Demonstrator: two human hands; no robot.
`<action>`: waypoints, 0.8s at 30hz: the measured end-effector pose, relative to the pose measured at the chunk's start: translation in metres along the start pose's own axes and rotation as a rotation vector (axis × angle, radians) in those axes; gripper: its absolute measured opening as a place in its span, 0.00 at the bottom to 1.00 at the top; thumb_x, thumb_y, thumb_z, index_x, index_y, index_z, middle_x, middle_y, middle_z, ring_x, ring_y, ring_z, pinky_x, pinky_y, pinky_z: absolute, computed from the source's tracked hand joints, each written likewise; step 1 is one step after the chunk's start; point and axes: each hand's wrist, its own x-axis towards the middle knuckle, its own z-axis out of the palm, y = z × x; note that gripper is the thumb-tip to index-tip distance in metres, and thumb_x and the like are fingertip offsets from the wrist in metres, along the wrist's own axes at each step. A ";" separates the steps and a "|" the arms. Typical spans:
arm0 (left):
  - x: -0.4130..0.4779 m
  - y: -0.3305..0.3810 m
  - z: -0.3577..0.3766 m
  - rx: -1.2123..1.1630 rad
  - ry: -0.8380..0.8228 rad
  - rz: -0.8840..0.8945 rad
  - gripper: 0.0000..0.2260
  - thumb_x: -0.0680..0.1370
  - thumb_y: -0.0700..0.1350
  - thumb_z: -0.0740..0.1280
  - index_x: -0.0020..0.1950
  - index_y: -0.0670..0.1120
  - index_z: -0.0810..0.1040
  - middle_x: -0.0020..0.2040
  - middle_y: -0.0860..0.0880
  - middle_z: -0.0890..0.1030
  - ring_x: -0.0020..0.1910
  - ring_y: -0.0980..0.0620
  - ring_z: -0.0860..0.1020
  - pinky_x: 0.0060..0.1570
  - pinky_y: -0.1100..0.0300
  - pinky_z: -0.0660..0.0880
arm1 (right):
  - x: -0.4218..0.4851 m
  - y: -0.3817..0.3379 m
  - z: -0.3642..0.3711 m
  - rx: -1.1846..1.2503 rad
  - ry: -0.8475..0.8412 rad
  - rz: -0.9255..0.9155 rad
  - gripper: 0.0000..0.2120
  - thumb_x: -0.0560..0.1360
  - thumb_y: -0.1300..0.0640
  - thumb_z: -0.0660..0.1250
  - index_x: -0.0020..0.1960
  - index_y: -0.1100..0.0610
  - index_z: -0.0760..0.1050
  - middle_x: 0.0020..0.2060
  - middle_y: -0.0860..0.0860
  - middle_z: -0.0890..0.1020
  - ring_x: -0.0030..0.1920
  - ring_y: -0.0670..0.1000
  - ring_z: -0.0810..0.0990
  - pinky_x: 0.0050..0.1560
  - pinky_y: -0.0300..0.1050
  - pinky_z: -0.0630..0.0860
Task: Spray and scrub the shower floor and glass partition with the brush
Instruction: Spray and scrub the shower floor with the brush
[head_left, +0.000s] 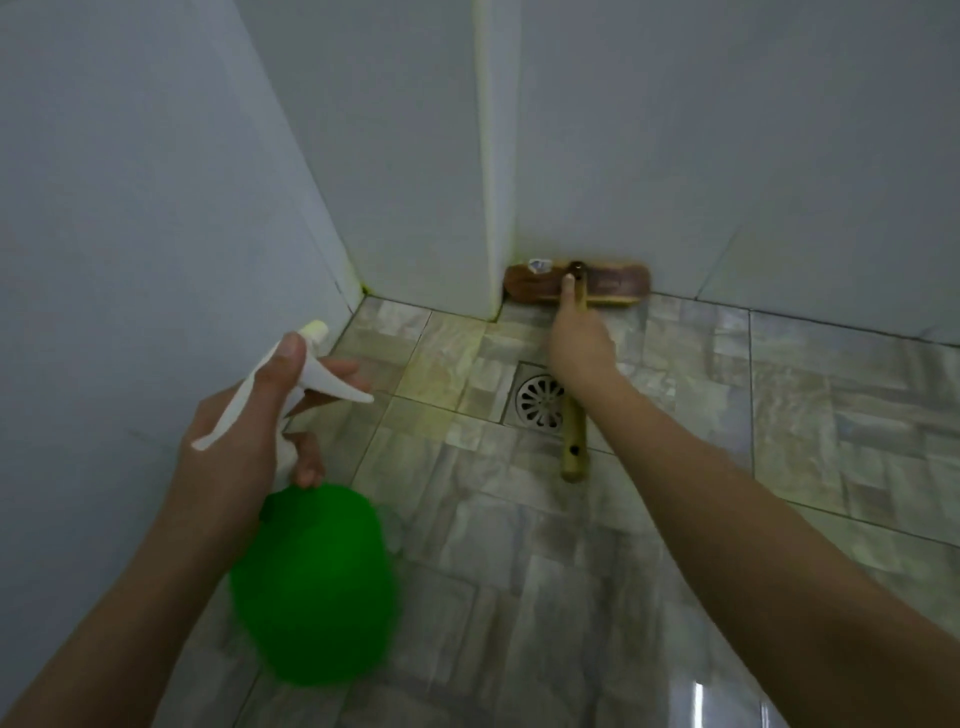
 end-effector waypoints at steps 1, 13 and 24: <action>0.000 0.001 -0.002 0.000 0.015 0.004 0.28 0.68 0.76 0.66 0.50 0.55 0.86 0.53 0.50 0.87 0.21 0.54 0.69 0.25 0.61 0.69 | 0.000 -0.003 0.006 -0.005 -0.016 -0.030 0.31 0.80 0.64 0.50 0.79 0.53 0.43 0.60 0.65 0.75 0.53 0.63 0.77 0.47 0.53 0.71; -0.062 0.011 -0.071 -0.003 0.136 -0.031 0.18 0.77 0.63 0.63 0.57 0.53 0.81 0.53 0.48 0.87 0.21 0.56 0.72 0.24 0.61 0.68 | -0.140 -0.057 0.029 -0.206 -0.414 -0.700 0.27 0.83 0.50 0.52 0.78 0.43 0.44 0.54 0.64 0.79 0.52 0.61 0.79 0.46 0.48 0.72; -0.104 0.001 -0.115 0.011 0.233 -0.093 0.22 0.75 0.59 0.60 0.55 0.44 0.82 0.54 0.46 0.86 0.22 0.58 0.74 0.21 0.62 0.68 | -0.078 -0.118 0.070 -0.219 -0.245 -0.719 0.27 0.82 0.48 0.52 0.78 0.44 0.48 0.49 0.62 0.81 0.44 0.60 0.80 0.44 0.51 0.76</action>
